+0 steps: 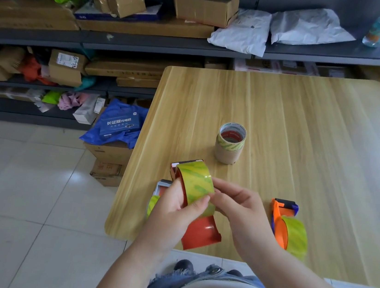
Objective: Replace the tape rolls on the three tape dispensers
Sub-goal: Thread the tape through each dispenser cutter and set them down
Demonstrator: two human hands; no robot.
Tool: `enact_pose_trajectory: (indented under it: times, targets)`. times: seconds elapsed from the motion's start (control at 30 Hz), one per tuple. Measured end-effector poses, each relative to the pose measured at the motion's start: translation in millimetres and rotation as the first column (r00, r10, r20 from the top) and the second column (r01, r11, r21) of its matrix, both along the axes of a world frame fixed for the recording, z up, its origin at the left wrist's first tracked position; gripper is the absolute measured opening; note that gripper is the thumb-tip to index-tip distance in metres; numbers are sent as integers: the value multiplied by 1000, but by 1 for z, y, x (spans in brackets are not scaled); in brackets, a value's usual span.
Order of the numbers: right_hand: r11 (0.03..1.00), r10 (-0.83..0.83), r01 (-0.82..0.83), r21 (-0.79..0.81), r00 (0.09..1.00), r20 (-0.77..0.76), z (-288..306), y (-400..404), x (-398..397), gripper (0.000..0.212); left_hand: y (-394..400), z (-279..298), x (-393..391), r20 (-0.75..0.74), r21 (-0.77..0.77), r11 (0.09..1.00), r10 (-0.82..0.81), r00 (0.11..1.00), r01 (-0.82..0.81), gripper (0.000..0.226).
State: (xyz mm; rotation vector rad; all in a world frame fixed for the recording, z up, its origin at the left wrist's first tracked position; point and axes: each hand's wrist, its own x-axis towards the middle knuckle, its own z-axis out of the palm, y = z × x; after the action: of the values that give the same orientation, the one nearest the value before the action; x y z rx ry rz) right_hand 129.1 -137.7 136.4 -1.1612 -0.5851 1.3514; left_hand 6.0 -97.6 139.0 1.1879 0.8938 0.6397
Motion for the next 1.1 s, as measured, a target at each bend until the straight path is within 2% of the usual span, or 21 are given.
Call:
enact_pose_trajectory:
  times: [0.07,0.17,0.33,0.47,0.6,0.7,0.73,0.8,0.87,0.93,1.03,1.1]
  targets:
    - [999,-25,25,-24,1000,-14,0,0,0,40,0,-1,-1,-26,45,998,-50,998,51,33]
    - [997,-30,29,-67,999,-12,1,2,0,33,-1,-4,-1,-74,107,990,-81,994,88,39]
    - [979,-67,53,-198,996,-66,0,7,4,24,-5,-9,1,-158,140,981,-112,981,135,41]
    - [957,-83,67,-281,995,-46,-5,13,6,21,-7,-11,3,-191,123,981,-123,974,148,41]
    - [971,-35,31,-236,999,-15,-5,13,10,17,-7,-11,4,-147,111,989,-81,986,98,38]
    - [995,21,-23,-94,999,-27,-5,9,16,8,-6,-9,4,-75,83,994,-68,995,74,34]
    - [999,26,-26,-26,1000,3,-7,7,19,4,-5,-8,4,-60,67,996,-61,996,65,31]
    - [995,23,-33,90,993,117,-11,1,26,24,-4,-8,5,-54,48,997,-54,997,57,28]
    - [983,45,-100,156,946,322,-10,-2,32,31,-3,-9,6,-85,61,996,-64,994,70,34]
    - [980,41,-136,149,859,511,-9,-3,35,31,-2,-10,7,-120,71,995,-66,991,75,37]
    - [985,-11,-95,146,801,598,-7,-2,38,31,-1,-11,10,-149,67,994,-75,986,86,35]
    - [982,-8,-124,145,733,680,-6,-1,41,28,0,-11,11,-175,66,993,-87,981,100,32]
